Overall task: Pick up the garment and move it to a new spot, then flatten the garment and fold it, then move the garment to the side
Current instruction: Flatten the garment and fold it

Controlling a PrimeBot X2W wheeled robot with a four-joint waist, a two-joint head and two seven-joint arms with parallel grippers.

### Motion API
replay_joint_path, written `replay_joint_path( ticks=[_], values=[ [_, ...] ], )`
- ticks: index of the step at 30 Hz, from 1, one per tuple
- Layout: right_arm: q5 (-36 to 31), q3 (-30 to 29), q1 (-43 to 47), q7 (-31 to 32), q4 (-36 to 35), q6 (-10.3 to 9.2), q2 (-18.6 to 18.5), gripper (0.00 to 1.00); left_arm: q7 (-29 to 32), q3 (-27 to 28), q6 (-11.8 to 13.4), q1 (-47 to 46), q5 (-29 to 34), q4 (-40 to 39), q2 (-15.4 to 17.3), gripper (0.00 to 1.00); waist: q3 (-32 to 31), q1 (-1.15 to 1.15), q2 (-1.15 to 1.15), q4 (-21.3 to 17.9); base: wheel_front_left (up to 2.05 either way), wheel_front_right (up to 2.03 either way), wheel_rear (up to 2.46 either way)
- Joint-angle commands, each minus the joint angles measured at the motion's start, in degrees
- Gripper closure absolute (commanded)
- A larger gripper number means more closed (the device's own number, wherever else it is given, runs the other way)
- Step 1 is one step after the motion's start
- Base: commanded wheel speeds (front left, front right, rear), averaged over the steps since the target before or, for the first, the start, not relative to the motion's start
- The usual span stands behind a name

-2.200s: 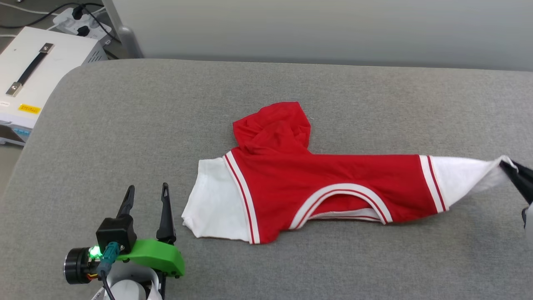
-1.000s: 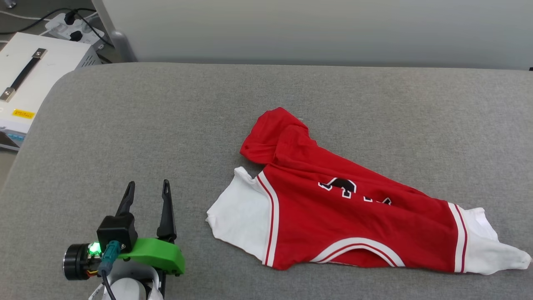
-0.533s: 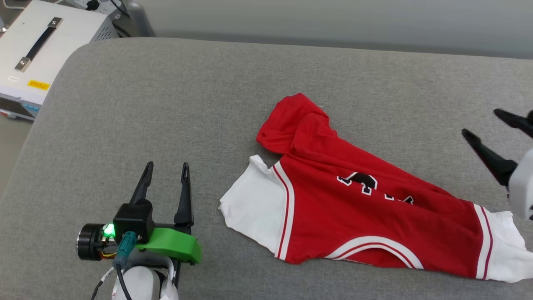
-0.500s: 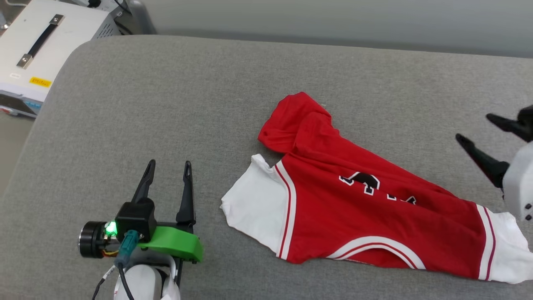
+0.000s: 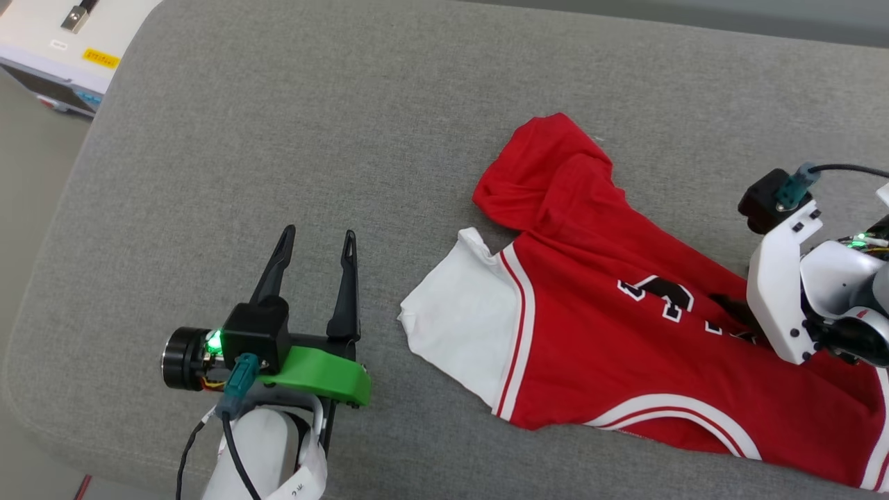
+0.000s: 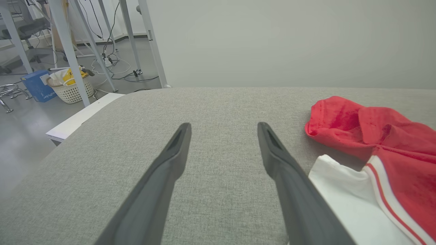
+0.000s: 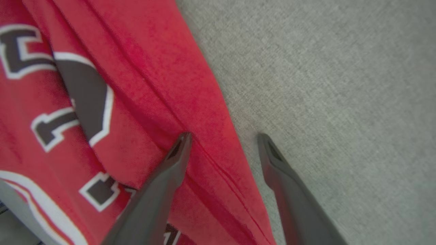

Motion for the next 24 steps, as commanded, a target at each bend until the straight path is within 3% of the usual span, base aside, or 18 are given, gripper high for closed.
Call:
replay_joint_path(
  ticks=[1,8,9,10,13,19,24],
  values=[
    [0.42,1.88,-1.17,-0.84,1.75,-0.05,0.49,0.0,-0.33,-0.38,0.54,-1.18,-0.46,-0.2,-0.25,0.0,2.39,0.0,0.0,2.2,0.0,0.0,0.0],
    [3.33,12.48,-2.06,-3.33,6.83,-0.05,1.06,0.0,-0.33,-0.93,1.4,-1.6,-0.9,0.23,-0.26,0.0,2.81,0.0,0.0,2.54,0.0,0.0,0.0],
    [3.63,13.02,-2.59,-4.53,6.9,-0.05,1.07,0.59,-0.33,-0.82,1.48,-1.5,-0.88,0.25,-0.26,0.0,2.7,0.0,0.0,2.35,0.0,0.0,0.0],
    [3.86,13.48,-3.44,-6.24,6.91,-0.05,1.08,1.0,-0.33,-0.63,1.5,-1.4,-0.82,0.34,-0.26,0.0,2.55,0.0,0.0,2.09,0.0,0.0,0.0],
    [3.84,13.62,-6.59,-11.54,7.31,-0.05,0.84,1.0,-0.33,-0.25,1.4,-1.28,-0.63,0.51,-0.26,0.0,2.11,0.0,0.0,1.36,0.0,0.0,0.0],
    [3.94,8.54,-16.81,-24.58,11.6,-0.05,0.24,1.0,-0.33,-0.13,1.03,-1.67,-0.2,0.25,-0.26,0.0,2.14,0.0,0.0,0.28,0.0,0.0,0.0],
    [3.04,6.39,-21.61,-28.99,18.28,-0.05,0.83,1.0,-0.33,-1.03,1.26,-2.4,-0.67,-0.15,-0.26,0.0,3.5,0.0,0.0,0.75,0.0,0.0,0.0]
  ],
)
